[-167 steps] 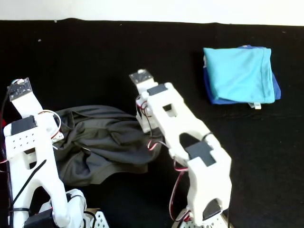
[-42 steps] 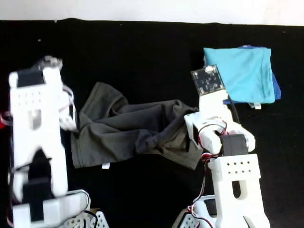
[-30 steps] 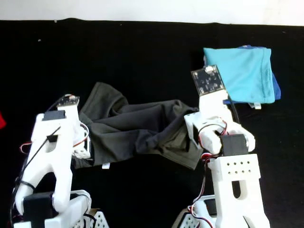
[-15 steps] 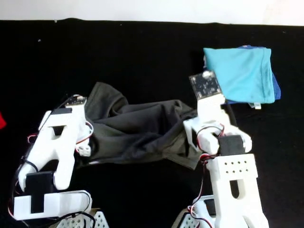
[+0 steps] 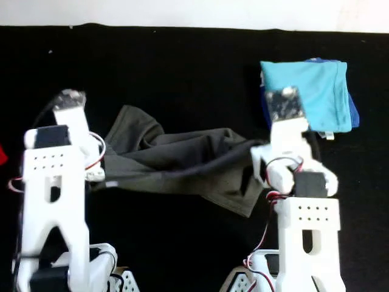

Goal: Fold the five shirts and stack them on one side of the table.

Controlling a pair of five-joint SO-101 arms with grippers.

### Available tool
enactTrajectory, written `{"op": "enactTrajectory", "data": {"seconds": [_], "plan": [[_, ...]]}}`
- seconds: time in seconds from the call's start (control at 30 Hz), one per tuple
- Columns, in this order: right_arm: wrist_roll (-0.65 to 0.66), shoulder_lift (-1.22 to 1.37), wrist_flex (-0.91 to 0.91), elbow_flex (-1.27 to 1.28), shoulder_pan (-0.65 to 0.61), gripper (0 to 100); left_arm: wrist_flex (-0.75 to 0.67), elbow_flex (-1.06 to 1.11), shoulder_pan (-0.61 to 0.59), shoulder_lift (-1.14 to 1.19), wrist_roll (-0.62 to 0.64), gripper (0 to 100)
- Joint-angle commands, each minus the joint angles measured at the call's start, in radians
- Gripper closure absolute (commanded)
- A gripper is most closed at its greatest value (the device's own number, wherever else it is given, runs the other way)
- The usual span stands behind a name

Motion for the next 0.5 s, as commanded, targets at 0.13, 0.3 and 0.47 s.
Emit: {"op": "enactTrajectory", "data": {"seconds": [0.13, 0.3, 0.47], "plan": [[-0.006, -0.001, 0.025, -0.407, 0.016, 99.2, 0.068, -0.363, -0.002, -0.128, 0.012, 99], [-0.005, -0.001, 0.024, -0.645, 0.018, 99.2, 0.081, -0.615, -0.007, -0.128, 0.014, 99], [0.018, -0.001, -0.027, -0.823, 0.022, 99.2, 0.083, -0.822, -0.008, -0.136, 0.014, 99]]}}
